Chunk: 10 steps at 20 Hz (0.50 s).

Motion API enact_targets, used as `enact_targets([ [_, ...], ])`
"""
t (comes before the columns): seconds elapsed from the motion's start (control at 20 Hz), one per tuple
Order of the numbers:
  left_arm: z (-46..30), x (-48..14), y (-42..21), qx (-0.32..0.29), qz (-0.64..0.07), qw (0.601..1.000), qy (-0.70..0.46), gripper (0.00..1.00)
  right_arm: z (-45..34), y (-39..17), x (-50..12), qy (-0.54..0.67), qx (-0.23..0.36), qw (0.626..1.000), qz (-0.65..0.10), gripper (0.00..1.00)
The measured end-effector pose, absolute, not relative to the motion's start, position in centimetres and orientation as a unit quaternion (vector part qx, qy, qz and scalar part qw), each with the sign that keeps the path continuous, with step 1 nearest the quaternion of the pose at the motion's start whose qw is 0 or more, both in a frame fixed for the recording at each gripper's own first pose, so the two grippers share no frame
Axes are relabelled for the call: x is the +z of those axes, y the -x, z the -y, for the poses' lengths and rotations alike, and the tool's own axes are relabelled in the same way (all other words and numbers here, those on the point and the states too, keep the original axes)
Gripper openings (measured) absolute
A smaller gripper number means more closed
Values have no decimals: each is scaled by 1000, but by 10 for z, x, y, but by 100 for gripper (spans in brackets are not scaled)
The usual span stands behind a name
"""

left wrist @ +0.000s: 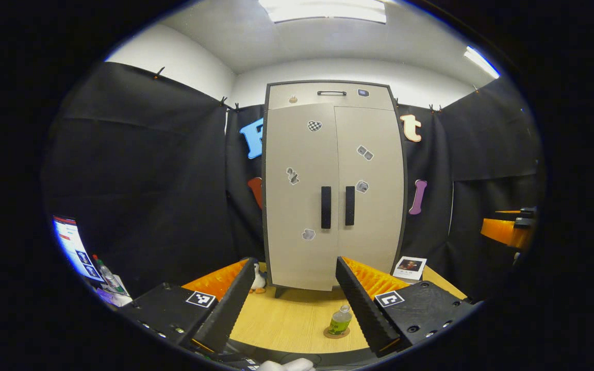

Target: Grasp the bottle in the cabinet with the left hand and place it on the coaster, then close the right door with the right hand and the left door with the left hand.

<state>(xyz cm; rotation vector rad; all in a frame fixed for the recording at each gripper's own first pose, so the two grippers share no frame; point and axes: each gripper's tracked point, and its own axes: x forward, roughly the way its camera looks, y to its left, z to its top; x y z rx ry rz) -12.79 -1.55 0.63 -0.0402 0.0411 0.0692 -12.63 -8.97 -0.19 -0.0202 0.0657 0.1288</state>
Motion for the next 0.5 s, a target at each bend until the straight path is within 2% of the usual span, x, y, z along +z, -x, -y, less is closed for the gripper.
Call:
enact_targets([
  [0.25, 14, 7, 131, 38, -21, 999, 18, 96, 91, 128, -2, 6, 64, 997, -33, 96],
  [0.3, 15, 6, 131, 37, -22, 999, 18, 96, 91, 128, -3, 6, 64, 997, -33, 94],
  [0.45, 18, 5, 134, 35, -24, 999, 17, 96, 91, 132, -2, 5, 65, 997, -32, 100],
  [0.5, 19, 6, 135, 35, -24, 999, 16, 96, 91, 133, -1, 5, 65, 997, -31, 96],
])
